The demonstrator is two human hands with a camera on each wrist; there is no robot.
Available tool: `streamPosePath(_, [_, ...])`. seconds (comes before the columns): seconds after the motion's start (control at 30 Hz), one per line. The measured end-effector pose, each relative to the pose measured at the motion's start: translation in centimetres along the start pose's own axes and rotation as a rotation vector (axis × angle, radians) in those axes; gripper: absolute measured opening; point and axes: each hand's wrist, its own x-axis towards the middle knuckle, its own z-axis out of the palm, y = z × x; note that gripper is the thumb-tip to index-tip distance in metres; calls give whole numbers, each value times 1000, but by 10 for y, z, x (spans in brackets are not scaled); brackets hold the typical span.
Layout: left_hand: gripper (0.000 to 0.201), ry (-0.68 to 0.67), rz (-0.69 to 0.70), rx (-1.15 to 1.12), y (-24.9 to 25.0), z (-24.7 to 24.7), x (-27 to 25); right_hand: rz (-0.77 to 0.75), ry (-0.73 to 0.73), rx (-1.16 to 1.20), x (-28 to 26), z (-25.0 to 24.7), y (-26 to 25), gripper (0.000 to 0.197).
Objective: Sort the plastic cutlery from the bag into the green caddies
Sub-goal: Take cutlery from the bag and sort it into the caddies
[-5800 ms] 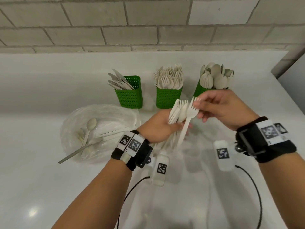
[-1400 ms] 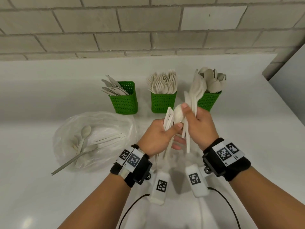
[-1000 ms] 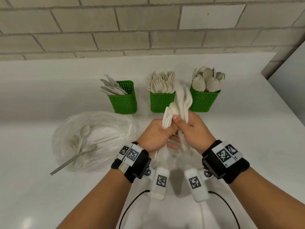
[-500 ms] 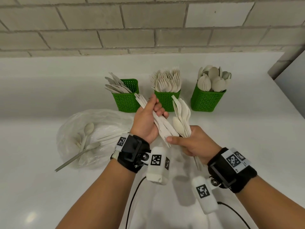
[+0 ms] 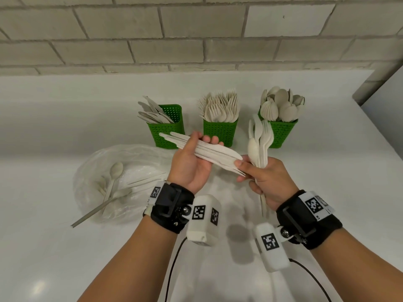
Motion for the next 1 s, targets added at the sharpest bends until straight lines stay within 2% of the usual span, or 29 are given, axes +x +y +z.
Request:
streamPosePath(0.1, [22,41,11,-7,9,0,3,-12,24,19,1,-6,-4,3])
streamPosePath(0.23, [24,27,19,60,21,-4,5,-66,70,18,8,-19,-16,8])
streamPosePath(0.37, [20,-49,-45,342,25,-8,0,-138,106,37,15,-38,-33,10])
streamPosePath(0.5, [23,-156,-85,689,9,-7,-8,-193,23,-18,14,-39,-44,10])
streamPosePath(0.67, [27,-316,-118,908,-13,3,-19,-243,26,-78,15,-25,-43,10])
streamPosePath(0.77, [26,-365,-45,933,-20,4,-22,-289,64,-83,14,-17,-38,10])
streamPosePath(0.87, [23,-360,-52,884,-22,4,-24,-280,68,6,13,-14,-35,9])
streamPosePath(0.93, [22,-355,-36,851,-24,6,-25,-235,-5,32,11,-12,-32,8])
streamPosePath(1.0, [26,-343,-7,839,-24,6,-24,-177,-142,19,7,-11,-30,7])
